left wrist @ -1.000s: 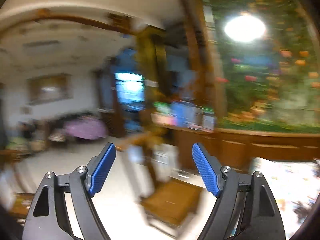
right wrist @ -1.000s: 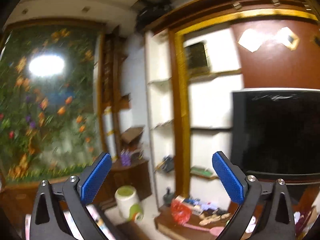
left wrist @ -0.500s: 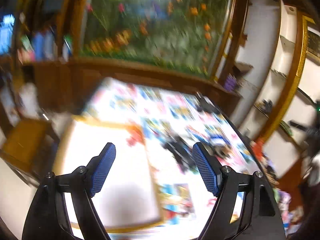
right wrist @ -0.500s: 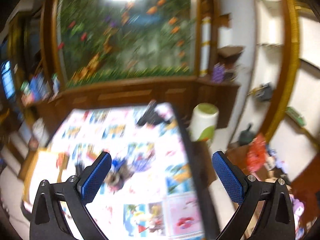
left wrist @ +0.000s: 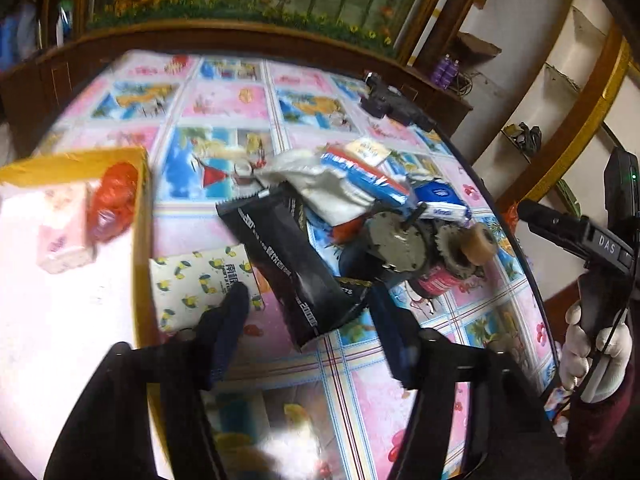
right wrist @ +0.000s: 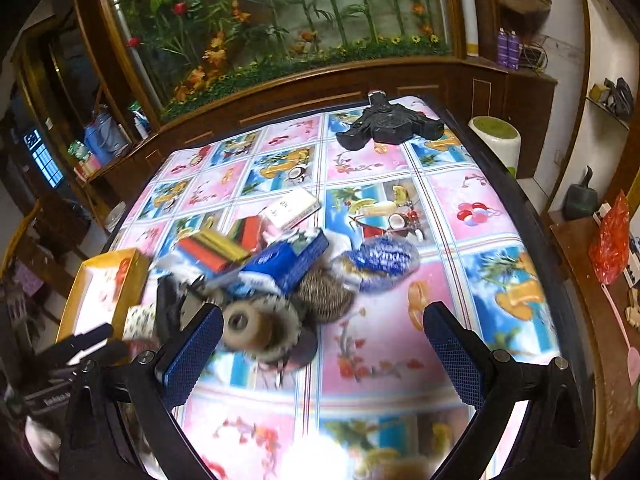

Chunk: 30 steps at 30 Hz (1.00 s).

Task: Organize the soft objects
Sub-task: 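Grasp the black packet with the left tool while the right tool grasps the blue Vinda bag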

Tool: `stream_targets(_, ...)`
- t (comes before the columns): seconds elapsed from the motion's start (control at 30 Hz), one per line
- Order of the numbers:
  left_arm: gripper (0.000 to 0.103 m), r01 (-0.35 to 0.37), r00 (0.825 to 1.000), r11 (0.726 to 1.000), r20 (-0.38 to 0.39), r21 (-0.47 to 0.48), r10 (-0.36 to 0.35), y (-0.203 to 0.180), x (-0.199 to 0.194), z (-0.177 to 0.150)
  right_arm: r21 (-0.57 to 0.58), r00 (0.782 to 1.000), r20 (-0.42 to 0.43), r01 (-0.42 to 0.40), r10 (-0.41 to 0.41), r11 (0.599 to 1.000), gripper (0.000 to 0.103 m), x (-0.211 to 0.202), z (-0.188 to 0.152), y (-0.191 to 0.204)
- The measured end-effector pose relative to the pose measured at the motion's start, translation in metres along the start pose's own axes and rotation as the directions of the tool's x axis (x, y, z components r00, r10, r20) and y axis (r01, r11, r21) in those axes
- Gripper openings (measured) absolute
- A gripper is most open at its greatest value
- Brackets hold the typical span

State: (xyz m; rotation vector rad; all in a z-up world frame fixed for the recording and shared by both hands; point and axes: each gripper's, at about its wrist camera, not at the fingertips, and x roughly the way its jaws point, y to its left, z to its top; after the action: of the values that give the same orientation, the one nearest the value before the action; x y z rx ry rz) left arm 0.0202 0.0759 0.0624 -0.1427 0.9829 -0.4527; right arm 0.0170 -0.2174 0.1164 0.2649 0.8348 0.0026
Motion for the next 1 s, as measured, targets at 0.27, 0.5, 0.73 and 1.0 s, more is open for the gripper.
stream_targets(0.27,0.055,-0.008,0.999,0.998,-0.052,-0.057,0.005,0.012,0.041,0.018,0.079,0.999,-0.011,0.050,-0.049,0.996,0.101,0.020,-0.022,0.001)
stream_targets(0.5,0.022,-0.105,0.994,0.993,-0.030,0.054,0.107,-0.009,0.052,0.014,0.125,1.000,0.023,0.012,-0.015,0.992,0.101,0.014,-0.033,-0.029)
stream_targets(0.73,0.019,-0.112,0.993,0.991,-0.017,0.071,0.114,-0.024,0.035,-0.011,0.133,0.996,-0.037,-0.081,0.087,0.988,0.101,0.049,-0.024,-0.039)
stream_targets(1.0,0.019,-0.130,0.991,0.991,-0.034,0.016,0.130,-0.033,0.030,-0.025,0.283,0.971,-0.134,-0.155,0.199,0.947,0.090,0.105,-0.013,-0.067)
